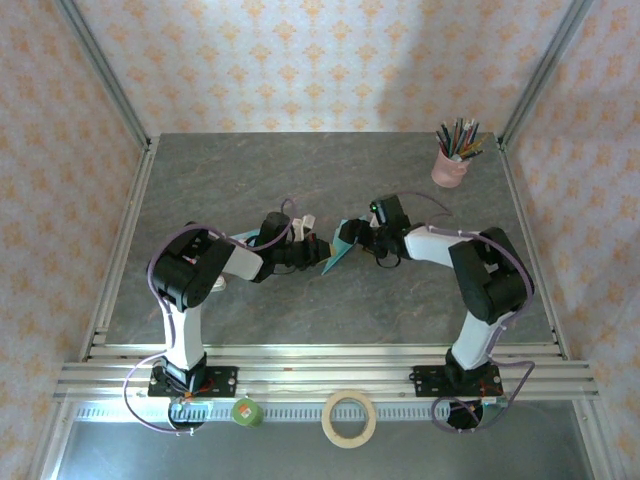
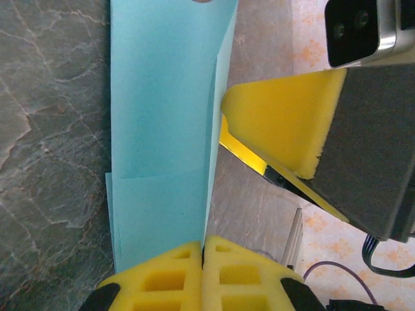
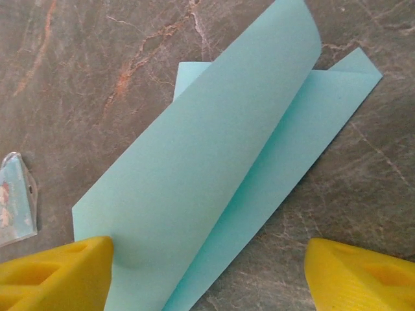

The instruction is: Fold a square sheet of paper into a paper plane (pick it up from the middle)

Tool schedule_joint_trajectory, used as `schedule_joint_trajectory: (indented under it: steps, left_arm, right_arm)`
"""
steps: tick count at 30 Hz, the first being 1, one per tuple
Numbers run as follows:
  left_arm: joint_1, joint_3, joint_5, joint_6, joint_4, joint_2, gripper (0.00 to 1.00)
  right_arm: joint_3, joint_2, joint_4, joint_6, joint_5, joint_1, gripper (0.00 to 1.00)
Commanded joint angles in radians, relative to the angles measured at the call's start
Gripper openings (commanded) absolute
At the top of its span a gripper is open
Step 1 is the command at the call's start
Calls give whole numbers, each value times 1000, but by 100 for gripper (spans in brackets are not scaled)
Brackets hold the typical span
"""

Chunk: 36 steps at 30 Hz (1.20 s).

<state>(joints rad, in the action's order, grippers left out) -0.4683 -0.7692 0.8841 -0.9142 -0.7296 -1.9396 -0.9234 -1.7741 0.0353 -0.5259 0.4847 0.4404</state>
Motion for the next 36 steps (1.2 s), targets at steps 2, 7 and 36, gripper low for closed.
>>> schedule_joint_trajectory:
  steps: [2,7,36]
  left_arm:
    - [12,11,16,-9,-35,-16,0]
    - [12,6,1,18,6,-19,0]
    - [-22,-29,-202,312,416,152,52]
  right_arm:
    - [-36,-81,-73,9,-104,21,75]
    - [-81,-135,-144,14,-174,49,72]
    - [-81,-188,-163,-38,-220,70,67]
